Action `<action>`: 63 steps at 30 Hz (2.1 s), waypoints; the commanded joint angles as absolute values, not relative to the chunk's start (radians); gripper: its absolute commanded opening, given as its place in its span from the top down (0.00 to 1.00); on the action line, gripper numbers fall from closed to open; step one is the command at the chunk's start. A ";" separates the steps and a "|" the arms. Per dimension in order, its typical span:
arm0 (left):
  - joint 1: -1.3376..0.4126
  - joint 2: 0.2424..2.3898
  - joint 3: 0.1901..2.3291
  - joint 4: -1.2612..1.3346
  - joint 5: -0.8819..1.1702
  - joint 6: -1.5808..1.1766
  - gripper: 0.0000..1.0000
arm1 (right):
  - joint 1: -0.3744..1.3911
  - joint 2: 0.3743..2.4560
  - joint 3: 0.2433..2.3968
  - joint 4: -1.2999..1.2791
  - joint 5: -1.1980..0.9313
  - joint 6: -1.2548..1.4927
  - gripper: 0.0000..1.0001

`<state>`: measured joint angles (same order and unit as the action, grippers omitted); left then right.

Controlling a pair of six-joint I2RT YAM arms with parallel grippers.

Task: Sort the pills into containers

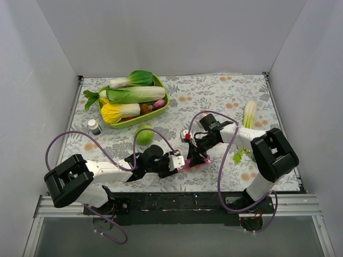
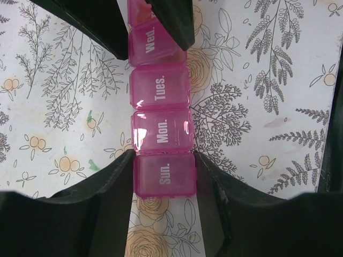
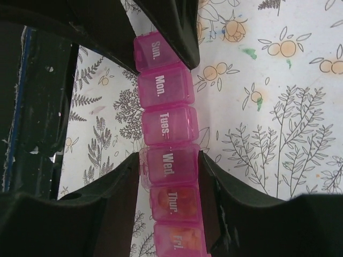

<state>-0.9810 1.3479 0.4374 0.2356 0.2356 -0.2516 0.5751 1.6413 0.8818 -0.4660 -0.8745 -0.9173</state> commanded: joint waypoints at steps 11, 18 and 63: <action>-0.986 1.364 0.474 0.167 0.282 -0.230 0.99 | 0.511 1.620 0.980 -0.410 -0.802 -0.775 0.46; -0.986 1.385 0.492 0.152 0.287 -0.229 1.00 | 0.505 1.623 0.985 -0.361 -0.759 -0.735 0.47; -0.986 1.508 0.591 0.089 0.236 -0.301 0.91 | 0.514 1.672 1.019 -0.519 -0.746 -0.823 0.99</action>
<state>-0.9821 1.4929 0.5842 0.1268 0.2554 -0.3031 0.4812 1.6489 1.0111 -0.5724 -0.7979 -0.9272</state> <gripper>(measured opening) 0.432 0.022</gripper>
